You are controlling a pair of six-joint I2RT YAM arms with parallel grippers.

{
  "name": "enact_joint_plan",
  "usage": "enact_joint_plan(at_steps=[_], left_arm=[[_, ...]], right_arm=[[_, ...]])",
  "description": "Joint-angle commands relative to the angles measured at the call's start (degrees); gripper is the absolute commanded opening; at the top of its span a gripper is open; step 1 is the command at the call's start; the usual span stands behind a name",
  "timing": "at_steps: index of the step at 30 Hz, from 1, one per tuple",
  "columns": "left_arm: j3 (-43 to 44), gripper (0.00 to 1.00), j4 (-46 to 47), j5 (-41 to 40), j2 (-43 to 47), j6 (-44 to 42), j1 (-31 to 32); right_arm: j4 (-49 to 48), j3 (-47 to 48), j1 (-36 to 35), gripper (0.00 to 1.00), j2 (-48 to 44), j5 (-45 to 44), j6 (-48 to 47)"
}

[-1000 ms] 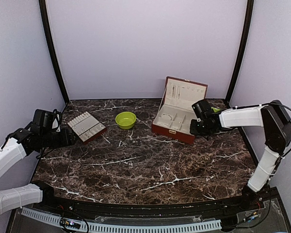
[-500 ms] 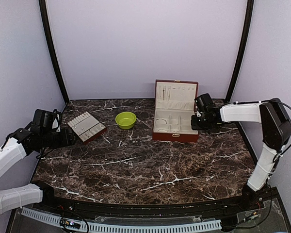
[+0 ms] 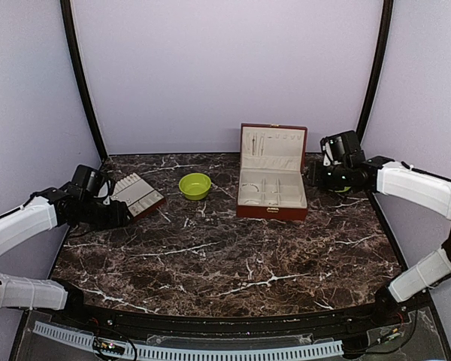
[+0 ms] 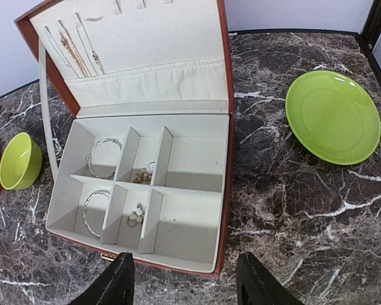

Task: Organize the mixed jewelry
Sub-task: Adjust the jewelry box at the center of the board, then position the compartment layer at the center of the board.

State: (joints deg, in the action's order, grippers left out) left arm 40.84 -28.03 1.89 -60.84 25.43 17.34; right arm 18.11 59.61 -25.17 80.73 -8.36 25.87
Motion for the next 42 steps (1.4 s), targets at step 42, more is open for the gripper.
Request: enact_joint_plan(at_steps=[42], left_arm=[[16.99,0.47,7.29,-13.36,-35.27,-12.53,-1.03]], right_arm=[[5.62,-11.29,-0.17,0.62,-19.29,1.5,6.1]])
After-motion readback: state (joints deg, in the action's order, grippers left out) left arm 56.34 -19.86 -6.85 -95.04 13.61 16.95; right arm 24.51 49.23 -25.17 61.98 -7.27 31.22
